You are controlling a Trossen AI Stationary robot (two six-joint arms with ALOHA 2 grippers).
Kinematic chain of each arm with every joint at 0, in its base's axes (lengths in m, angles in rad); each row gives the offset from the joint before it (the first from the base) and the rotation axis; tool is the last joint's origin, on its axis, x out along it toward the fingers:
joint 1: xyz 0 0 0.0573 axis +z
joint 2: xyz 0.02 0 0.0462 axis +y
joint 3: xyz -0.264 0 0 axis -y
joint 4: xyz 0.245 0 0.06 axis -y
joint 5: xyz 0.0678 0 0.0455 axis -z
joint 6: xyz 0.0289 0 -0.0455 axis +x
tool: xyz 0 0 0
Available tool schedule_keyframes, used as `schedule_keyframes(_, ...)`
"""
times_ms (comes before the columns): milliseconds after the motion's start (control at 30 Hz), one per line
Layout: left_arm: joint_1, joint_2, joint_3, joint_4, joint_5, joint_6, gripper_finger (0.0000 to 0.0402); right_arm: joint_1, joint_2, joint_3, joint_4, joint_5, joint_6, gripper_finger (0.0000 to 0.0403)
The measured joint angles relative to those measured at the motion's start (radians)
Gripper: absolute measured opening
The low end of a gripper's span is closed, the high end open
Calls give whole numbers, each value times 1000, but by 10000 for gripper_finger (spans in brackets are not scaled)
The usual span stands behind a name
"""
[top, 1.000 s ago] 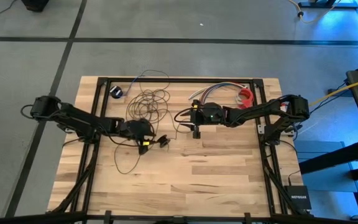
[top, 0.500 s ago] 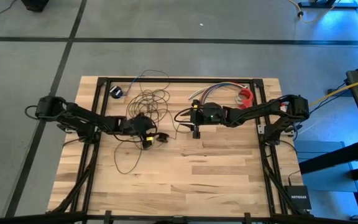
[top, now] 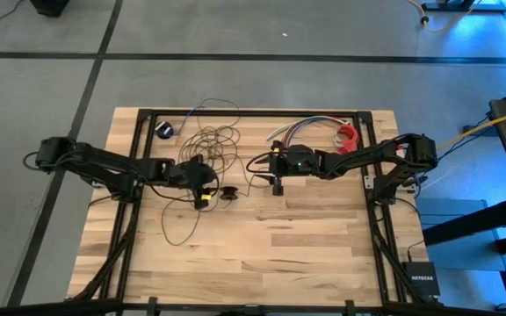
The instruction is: Coiling cords
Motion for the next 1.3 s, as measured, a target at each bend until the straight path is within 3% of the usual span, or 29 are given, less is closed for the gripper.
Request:
schedule_keyframes(467,41,193,0,155,113,52,176,0,0,-1,8,0,0,202)
schedule_keyframes(633,52,232,0,177,113,72,116,0,0,-1,7,0,0,202)
schedule_keyframes(833,54,224,0,188,114,74,10,0,0,-1,8,0,-1,202)
schedule_keyframes(1133,48,136,26,165,110,94,5,0,0,-1,-1,0,0,202)
schedule_keyframes(1300,62,45,55,113,0,125,3,1,0,0,8,0,9,202)
